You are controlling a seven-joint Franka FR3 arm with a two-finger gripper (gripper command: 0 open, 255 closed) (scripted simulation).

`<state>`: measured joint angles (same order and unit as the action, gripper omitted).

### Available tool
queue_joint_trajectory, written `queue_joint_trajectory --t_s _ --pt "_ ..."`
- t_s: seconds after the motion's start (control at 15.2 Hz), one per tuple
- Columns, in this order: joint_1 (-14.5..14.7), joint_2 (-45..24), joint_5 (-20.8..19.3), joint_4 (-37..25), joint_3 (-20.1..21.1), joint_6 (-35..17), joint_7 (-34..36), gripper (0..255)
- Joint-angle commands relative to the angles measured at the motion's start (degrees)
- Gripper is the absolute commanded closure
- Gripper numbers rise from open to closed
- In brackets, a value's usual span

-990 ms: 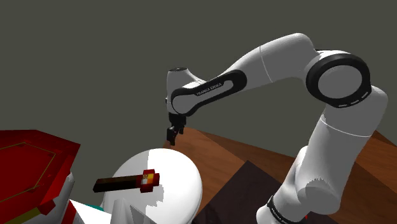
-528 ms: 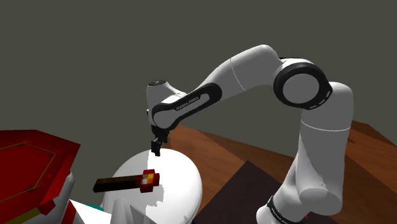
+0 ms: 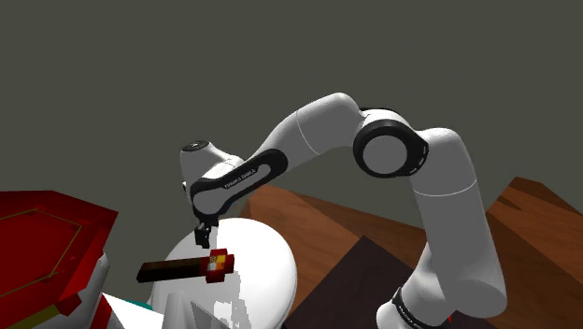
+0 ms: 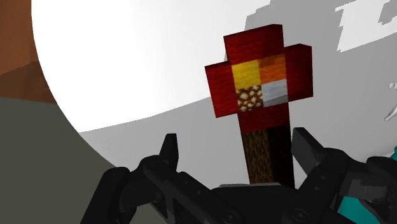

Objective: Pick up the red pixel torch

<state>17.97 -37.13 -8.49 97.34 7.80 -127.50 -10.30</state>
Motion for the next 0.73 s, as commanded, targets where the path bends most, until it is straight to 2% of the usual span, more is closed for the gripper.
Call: queue_joint_trajectory --t_s 0.0,0.46,0.66 --pt "1.4 -3.9 -0.8 -4.5 0.4 0.8 -0.5 0" --pt "6.3 -18.9 -3.3 -22.4 1.2 4.2 -3.6 0" --pt "6.7 -21.0 -3.5 -24.1 1.1 3.8 -3.7 0"
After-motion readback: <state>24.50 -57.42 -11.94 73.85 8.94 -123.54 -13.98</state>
